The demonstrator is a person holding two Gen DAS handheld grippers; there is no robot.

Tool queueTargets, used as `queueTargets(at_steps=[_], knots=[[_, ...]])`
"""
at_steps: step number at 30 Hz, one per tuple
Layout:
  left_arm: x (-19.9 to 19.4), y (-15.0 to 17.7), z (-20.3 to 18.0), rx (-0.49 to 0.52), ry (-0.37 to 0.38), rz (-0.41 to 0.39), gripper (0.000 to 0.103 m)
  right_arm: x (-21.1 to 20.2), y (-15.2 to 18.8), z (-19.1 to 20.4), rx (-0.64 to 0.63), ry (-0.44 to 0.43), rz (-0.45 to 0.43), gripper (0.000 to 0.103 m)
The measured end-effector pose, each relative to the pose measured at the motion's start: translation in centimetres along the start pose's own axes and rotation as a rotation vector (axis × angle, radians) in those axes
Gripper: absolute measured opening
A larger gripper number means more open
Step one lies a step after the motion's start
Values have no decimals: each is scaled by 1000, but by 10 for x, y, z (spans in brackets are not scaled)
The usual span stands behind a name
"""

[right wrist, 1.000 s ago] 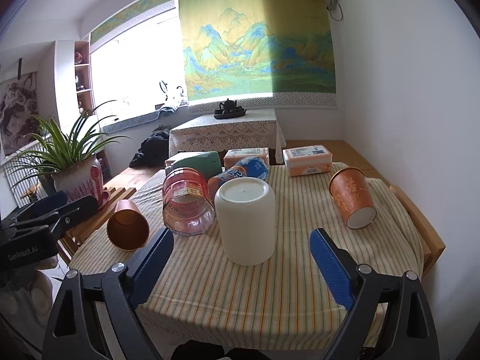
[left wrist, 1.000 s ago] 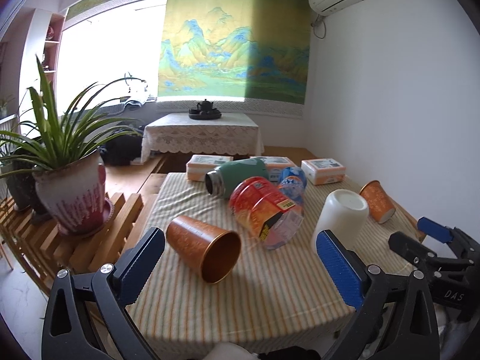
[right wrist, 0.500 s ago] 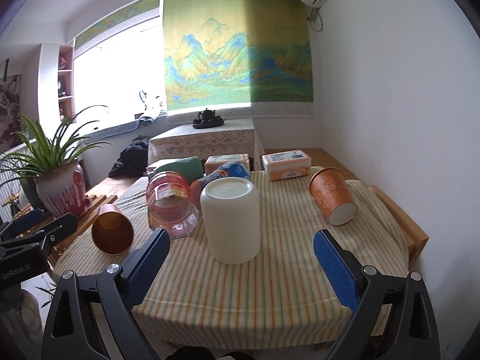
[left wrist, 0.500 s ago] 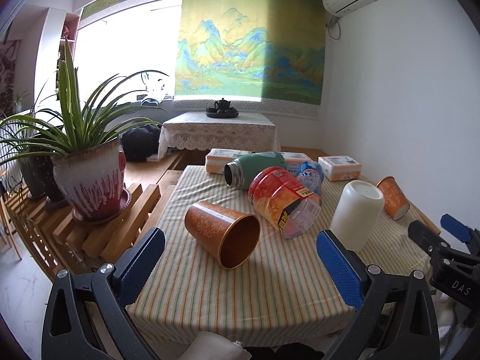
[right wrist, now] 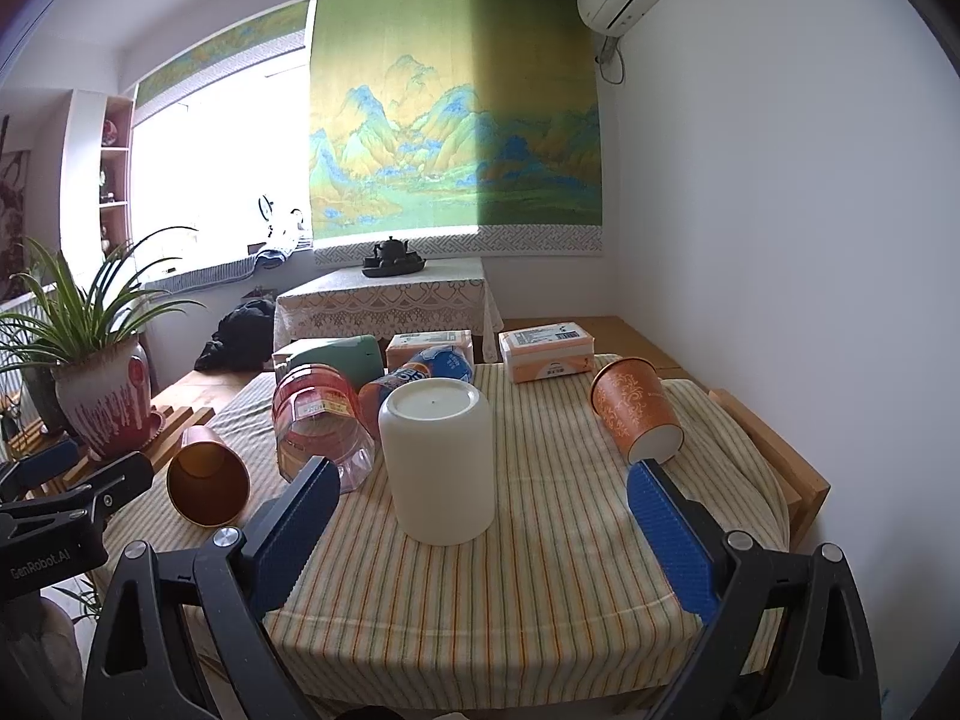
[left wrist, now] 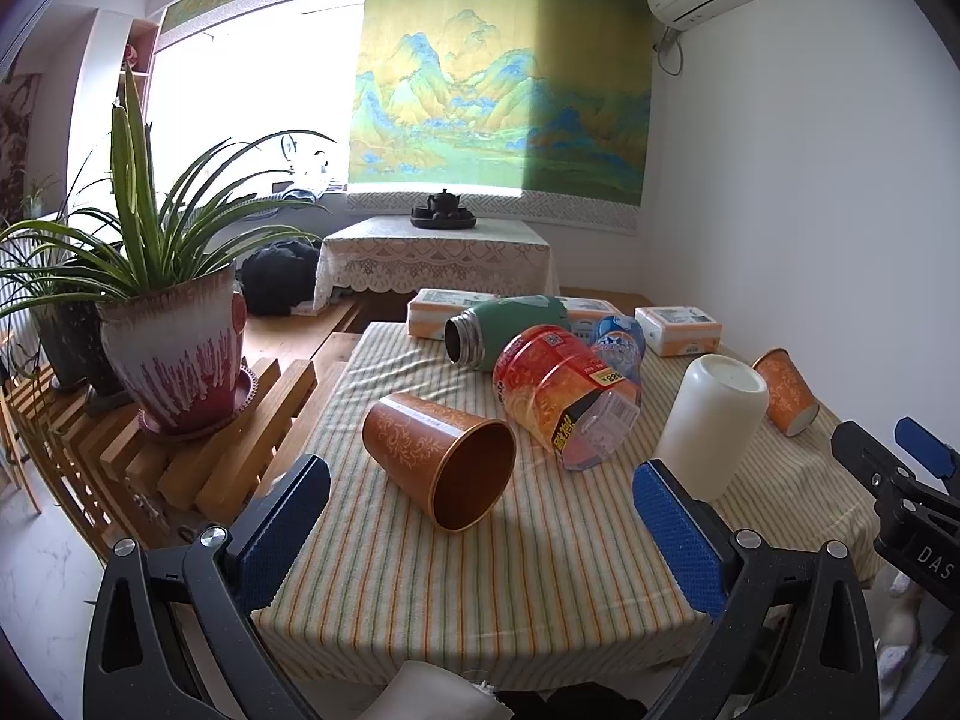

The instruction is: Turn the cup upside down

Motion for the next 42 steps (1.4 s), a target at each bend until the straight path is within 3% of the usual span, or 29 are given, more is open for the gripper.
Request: queueTargets(at_steps=[42], knots=[[5,-2,-1,8,2,11,102,6,0,-4,17,-11,11,95]])
Point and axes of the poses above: each gripper's, at about its wrist camera, not at the fingertips, and x roughly the way its jaws point, z to its left, y to its underside, the point moved 3 cm from there along x, roughly the way its jaws point, and after that the axes turned 11 degrees about z, right-handed, at the moved point
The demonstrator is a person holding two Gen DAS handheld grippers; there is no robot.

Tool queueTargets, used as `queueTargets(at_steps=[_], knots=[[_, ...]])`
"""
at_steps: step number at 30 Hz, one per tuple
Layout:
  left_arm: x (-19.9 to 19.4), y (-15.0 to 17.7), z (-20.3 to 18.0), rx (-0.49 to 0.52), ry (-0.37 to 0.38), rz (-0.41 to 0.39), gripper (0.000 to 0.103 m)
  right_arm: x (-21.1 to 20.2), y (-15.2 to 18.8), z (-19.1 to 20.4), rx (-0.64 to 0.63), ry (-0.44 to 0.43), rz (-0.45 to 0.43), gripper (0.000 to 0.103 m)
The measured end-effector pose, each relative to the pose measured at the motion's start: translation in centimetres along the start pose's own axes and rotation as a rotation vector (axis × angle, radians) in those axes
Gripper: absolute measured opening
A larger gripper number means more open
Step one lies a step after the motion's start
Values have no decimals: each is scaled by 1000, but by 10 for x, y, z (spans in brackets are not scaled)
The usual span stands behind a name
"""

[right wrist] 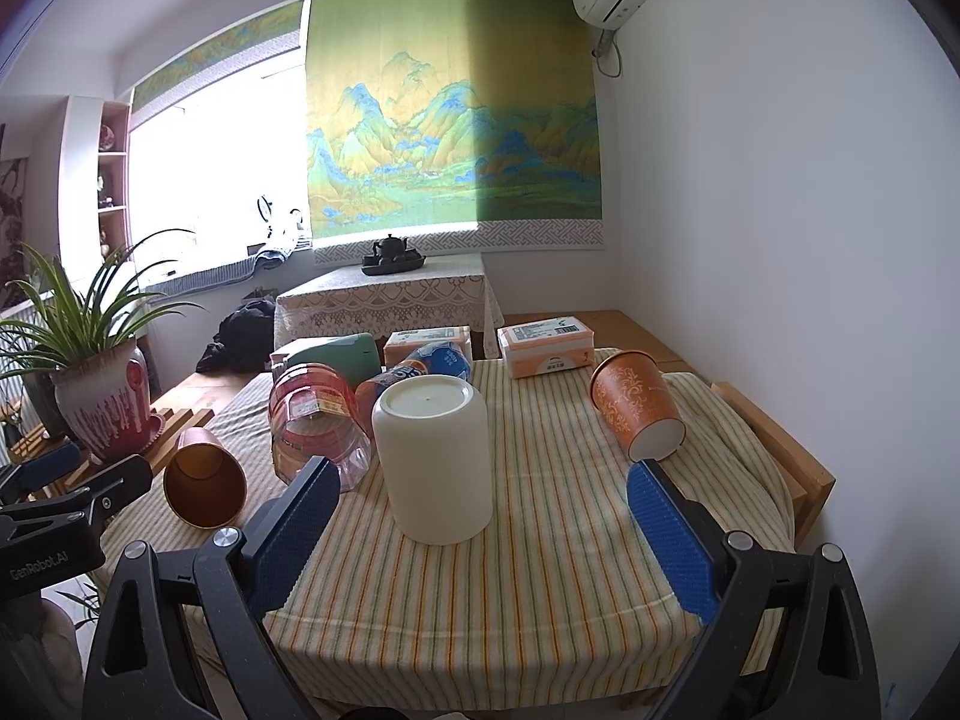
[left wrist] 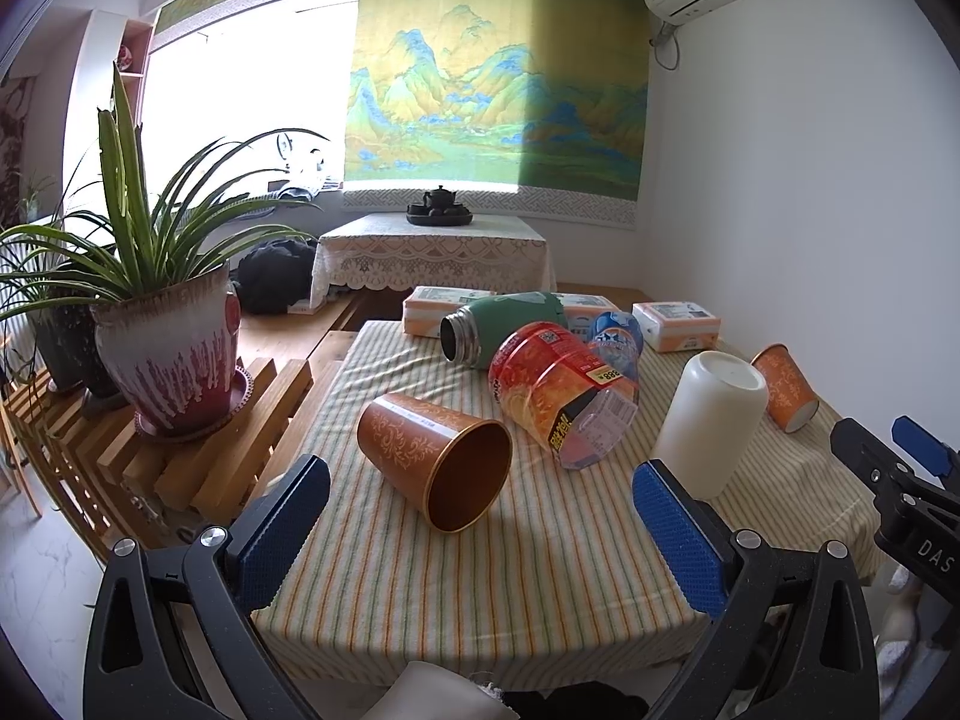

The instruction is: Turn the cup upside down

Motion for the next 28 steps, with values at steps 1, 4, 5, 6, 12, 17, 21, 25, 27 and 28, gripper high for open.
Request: queueTargets(at_steps=[1,4,5,6,12,17,21,25,27,28], knots=[[0,0,0,0,0,1,102,0,0,0,0,1,-1,95],[0,-1,-1,0,1,1,102,0,0,0,-3,3,0,95],[0,-1,-1,0,1,0,102,0,0,0,-3,3,-1,95],[0,-1,-1,0,0,0,102,0,0,0,-2,3,-1,95],[1,-1,-2,0,2,3,102,1,0,-1,-2,4,1,95],[1,-1,-1,-6,1,0,102,1,2,1,-3,6,3,95],[1,-1,1,-14,1,-1,102,1,2,1,-3,5,3,95],[1,0,1,-10,-1,-5,102,2,2,0,-3,8,4,95],[1,1,0,-6,-3,-3,102,2,3,1,-2,8,3,95],[1,1,0,-7,-2,0,102,2,2,1,-4,8,6,95]])
Point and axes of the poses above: each gripper's, at about its wrist camera, not at the fingertips, and x roughly the way its jaws point, z to its left, y to its underside, the point moved 3 cm from there along x, roughly the way its jaws point, and after that the axes turned 11 degrees about z, right-handed, at the moved point
